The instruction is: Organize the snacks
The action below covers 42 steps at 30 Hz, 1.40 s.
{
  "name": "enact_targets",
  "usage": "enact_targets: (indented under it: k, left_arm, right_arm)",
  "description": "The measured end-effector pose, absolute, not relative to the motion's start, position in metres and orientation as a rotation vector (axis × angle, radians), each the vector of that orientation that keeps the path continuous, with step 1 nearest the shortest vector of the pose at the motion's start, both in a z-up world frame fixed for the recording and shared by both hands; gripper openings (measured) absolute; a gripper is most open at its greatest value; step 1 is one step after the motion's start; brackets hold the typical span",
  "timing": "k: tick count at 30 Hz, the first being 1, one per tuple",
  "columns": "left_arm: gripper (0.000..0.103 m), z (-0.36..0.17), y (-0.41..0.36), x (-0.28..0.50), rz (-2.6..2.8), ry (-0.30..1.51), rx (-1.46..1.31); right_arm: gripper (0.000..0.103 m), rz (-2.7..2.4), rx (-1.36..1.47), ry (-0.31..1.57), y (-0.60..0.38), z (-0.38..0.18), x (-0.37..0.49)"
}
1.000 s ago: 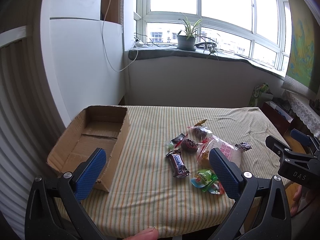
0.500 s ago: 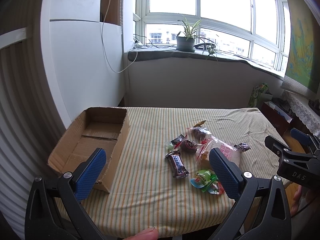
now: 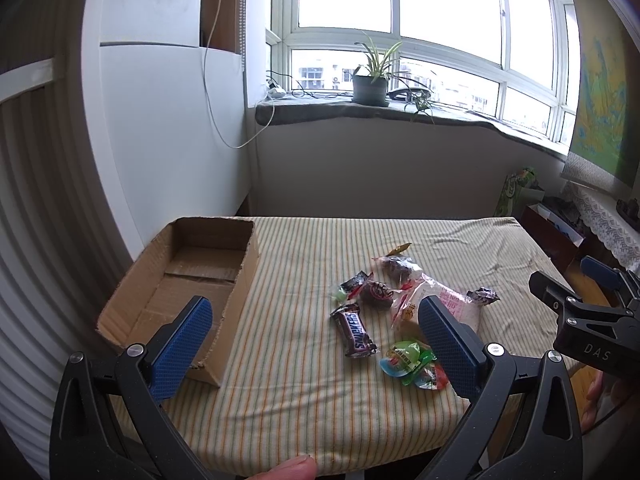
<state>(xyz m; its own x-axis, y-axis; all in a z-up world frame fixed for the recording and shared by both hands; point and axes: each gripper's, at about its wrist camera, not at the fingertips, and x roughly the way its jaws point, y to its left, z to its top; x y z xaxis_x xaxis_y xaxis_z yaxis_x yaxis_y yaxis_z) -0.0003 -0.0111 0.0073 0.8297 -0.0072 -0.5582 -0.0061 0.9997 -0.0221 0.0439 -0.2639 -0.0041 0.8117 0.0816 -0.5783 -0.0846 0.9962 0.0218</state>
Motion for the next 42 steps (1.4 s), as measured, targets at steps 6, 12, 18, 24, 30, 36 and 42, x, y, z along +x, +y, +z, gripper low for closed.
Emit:
enact_targets:
  k: [6,12,18,24,30,36,42]
  left_arm:
    - [0.102,0.007,-0.012,-0.001,-0.001,0.592,-0.023]
    - [0.102,0.007,-0.012,-0.001,0.000,0.592,-0.023]
    - [0.102,0.007,-0.012,-0.001,-0.001,0.592,-0.023]
    - [0.102,0.006,-0.012,-0.001,-0.002,0.595,-0.023]
    - [0.102,-0.011,-0.014,0.005,-0.010,0.630,-0.026]
    - [0.102,-0.063,-0.023,0.014,-0.035,0.740,-0.027]
    - [0.102,-0.121,-0.030,0.014,-0.067,0.881,-0.022]
  right_arm:
    - [0.103,0.089,-0.005,0.617,-0.264,-0.005,0.044]
    - [0.103,0.088,-0.006,0.616,-0.263,-0.005,0.044]
    - [0.103,0.088,-0.006,0.617,-0.263,-0.005,0.044]
    - [0.103,0.090,-0.005,0.622,-0.264,-0.007,0.045]
    - [0.103,0.086,0.006,0.675,-0.270,-0.035,0.045]
    - [0.103,0.096,0.009,0.785,-0.273,-0.093,0.038]
    - [0.103,0.111,0.005,0.844,-0.272,-0.125,0.031]
